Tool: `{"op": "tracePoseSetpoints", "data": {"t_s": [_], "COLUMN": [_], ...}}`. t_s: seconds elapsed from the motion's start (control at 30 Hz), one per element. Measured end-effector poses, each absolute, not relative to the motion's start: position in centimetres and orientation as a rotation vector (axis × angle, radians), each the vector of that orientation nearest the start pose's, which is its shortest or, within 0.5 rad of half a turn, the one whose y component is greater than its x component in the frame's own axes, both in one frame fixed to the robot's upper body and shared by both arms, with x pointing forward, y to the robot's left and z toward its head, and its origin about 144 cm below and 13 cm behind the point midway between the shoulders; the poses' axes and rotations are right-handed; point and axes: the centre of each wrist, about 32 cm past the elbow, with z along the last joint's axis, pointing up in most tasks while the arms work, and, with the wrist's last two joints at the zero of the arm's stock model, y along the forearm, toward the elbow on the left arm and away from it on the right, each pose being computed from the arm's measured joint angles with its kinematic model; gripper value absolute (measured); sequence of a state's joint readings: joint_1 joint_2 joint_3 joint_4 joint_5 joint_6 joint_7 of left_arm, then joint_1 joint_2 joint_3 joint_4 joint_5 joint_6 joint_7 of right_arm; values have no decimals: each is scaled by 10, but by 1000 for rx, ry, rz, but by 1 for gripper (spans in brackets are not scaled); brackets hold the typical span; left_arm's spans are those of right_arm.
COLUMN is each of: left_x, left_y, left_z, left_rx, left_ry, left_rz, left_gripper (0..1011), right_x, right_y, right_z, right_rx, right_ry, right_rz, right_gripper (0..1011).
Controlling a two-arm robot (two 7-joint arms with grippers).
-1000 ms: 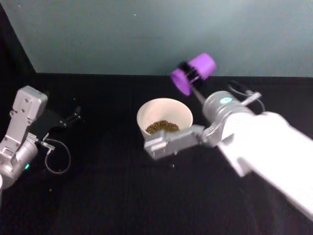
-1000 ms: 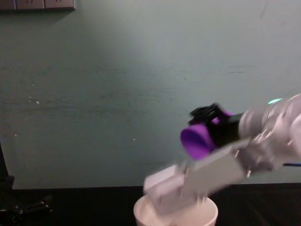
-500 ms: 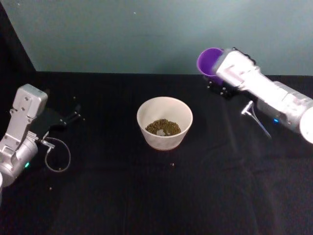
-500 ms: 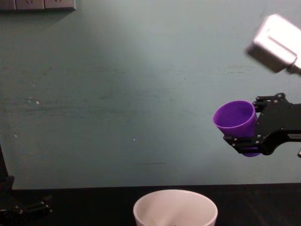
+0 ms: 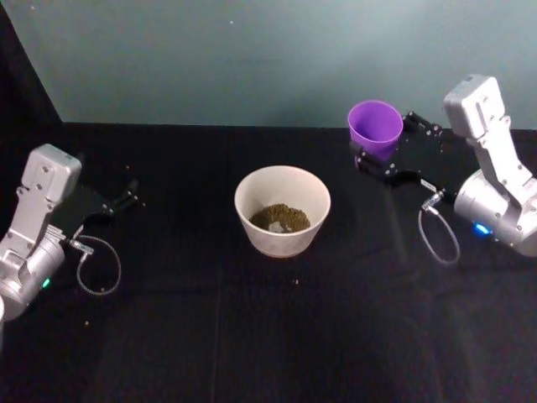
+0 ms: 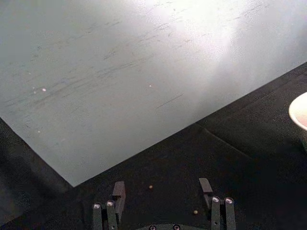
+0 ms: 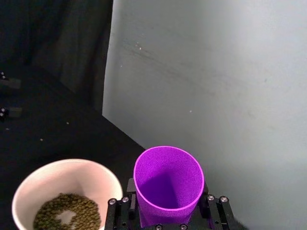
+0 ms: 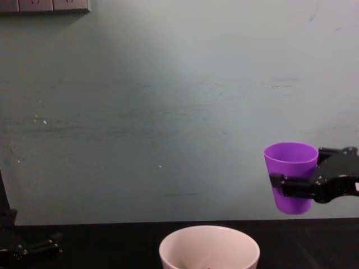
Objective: Pick up the cup and pour the mung beans from the cup into the bowl.
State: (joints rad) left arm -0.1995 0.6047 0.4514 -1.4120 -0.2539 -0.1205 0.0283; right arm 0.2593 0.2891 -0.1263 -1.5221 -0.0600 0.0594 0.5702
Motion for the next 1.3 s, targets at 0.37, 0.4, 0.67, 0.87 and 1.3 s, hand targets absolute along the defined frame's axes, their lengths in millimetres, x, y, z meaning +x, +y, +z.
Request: {"op": "tracePoseSetpoints", "data": {"t_s": [0.37, 0.4, 0.67, 0.87, 1.3], "left_x": [489, 489, 489, 489, 489], "left_y": [310, 310, 310, 310, 310], "left_z": [1140, 1140, 1140, 1140, 1140], "left_rx": [304, 304, 304, 304, 304], "left_ry": [-285, -285, -285, -285, -285], "left_rz": [1248, 1248, 1248, 1248, 1248], "left_gripper": [1000, 1000, 1000, 1000, 1000], "right_x": [519, 518, 514, 514, 515], "right_y": [-274, -273, -270, -270, -272], "right_z": [1190, 1187, 1181, 1181, 1181], "right_rx": [-244, -242, -255, -255, -254], "right_ry": [-119, -106, -72, -72, -73], "right_rz": [-986, -993, -1011, -1011, -1008], "right_gripper": [731, 731, 731, 731, 731]}}
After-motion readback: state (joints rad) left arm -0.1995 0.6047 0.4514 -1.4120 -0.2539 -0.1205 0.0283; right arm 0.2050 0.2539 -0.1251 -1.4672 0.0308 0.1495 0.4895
